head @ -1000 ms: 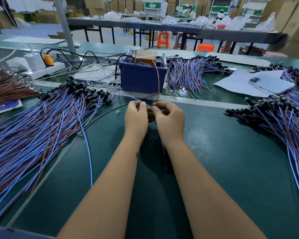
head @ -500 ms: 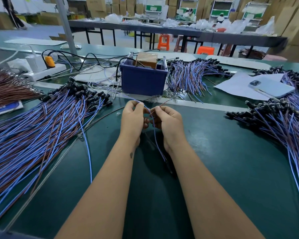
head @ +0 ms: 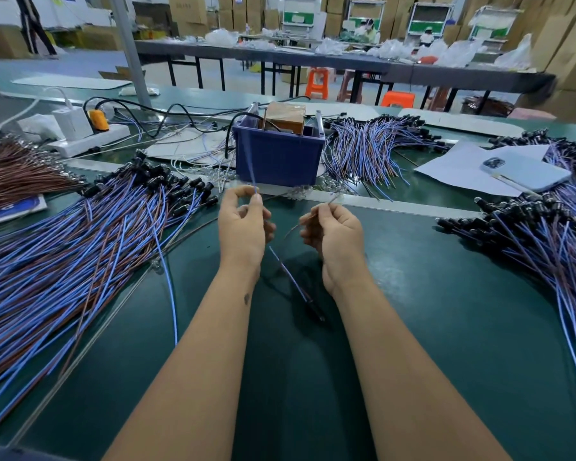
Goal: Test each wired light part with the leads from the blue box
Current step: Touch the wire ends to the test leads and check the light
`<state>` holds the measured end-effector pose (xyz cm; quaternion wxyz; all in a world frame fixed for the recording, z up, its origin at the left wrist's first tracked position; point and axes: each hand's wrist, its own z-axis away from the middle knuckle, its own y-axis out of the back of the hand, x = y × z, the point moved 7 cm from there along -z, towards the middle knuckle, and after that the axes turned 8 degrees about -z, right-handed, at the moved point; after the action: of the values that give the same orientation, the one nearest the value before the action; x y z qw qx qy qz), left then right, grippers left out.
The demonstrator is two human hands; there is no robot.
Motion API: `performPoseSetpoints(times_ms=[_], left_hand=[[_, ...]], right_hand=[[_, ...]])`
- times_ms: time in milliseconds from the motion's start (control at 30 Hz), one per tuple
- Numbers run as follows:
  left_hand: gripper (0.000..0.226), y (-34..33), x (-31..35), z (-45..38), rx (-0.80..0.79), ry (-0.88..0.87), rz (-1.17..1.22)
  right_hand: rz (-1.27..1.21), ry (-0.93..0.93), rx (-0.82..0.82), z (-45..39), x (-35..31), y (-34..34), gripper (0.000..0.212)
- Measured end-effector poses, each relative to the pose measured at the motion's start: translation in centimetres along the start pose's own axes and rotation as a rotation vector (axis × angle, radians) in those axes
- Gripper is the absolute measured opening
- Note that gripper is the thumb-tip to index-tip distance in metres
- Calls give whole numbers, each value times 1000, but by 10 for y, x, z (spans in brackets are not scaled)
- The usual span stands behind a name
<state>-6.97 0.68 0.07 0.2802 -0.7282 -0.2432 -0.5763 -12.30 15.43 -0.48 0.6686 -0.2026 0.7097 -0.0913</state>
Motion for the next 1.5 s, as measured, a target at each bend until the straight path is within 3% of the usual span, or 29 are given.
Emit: performPoseSetpoints(times_ms=[133,367,800,1500], left_hand=[[19,1,-2,-1,7,-75,-258],[15,1,-3,2,23,-43,-316],[14,11,-5,-1,131,4,-283],[14,12,-6,-2,166,59,-235]], right_hand=[[146,122,51,2,-14,9,21],[332,245,-1,5,-17,1,22],[357,250,-28,2,-16,-3,24],[414,162,-63,-15,0,-1,26]])
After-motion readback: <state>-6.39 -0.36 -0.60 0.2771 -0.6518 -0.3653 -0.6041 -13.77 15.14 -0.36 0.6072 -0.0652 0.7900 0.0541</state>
